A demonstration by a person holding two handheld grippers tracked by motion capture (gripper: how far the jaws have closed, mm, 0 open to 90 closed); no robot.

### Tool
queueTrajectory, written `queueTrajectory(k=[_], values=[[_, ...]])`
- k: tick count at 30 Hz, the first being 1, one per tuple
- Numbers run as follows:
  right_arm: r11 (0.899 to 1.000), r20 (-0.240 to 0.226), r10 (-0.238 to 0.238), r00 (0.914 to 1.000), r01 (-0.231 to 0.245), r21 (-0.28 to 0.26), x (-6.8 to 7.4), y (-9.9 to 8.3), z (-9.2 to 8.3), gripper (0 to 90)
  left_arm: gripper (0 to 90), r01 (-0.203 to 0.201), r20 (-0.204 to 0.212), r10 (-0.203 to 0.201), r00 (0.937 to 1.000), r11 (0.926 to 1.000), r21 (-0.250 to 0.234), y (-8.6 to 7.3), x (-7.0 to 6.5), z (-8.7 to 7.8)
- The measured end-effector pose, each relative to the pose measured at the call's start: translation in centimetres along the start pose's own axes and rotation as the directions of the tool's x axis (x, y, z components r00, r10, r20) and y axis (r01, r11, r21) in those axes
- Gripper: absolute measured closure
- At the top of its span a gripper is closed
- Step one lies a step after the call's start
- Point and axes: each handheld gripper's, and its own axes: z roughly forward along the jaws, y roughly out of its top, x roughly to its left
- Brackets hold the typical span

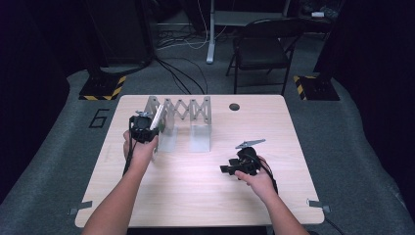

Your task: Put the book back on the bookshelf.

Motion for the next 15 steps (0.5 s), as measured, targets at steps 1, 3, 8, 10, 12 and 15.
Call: queueTrajectory(k=[1, 3, 8, 10, 12, 15], values=[[1.000, 0.000, 0.000, 1.0000, 0.000, -0.001, 0.0, 0.0, 0.0, 43.7, 71.0, 0.000, -0.005, 0.000, 1.0000, 1.0000, -0.007, 0.0, 0.0, 0.0], [1.000, 0.000, -0.003, 1.0000, 0.003, -0.001, 0.0, 0.0, 0.0, 43.8, 71.0, 0.003, -0.004, -0.003, 1.0000, 1.0000, -0.008, 0.0, 0.1, -0.2], [1.000, 0.001, -0.009, 1.0000, 0.009, -0.002, 0.1, 0.0, 0.1, 43.7, 70.6, 0.005, -0.003, -0.005, 1.0000, 0.9997, -0.026, 0.0, 0.1, -0.6], [1.000, 0.001, -0.010, 1.0000, 0.010, 0.001, 0.1, 0.1, 0.2, 43.7, 69.7, 0.006, 0.005, -0.006, 1.0000, 0.9991, -0.041, 0.1, 0.0, -0.8], [1.000, 0.002, -0.012, 0.9999, 0.012, 0.004, 0.1, 0.1, 0.2, 43.7, 68.2, 0.003, 0.014, -0.002, 0.9999, 0.9983, -0.059, 0.2, 0.0, -1.2], [1.000, 0.002, -0.010, 0.9999, 0.010, 0.007, 0.1, 0.1, 0.2, 43.7, 67.3, -0.008, 0.014, 0.009, 0.9999, 0.9976, -0.069, 0.5, -0.1, -1.8]])
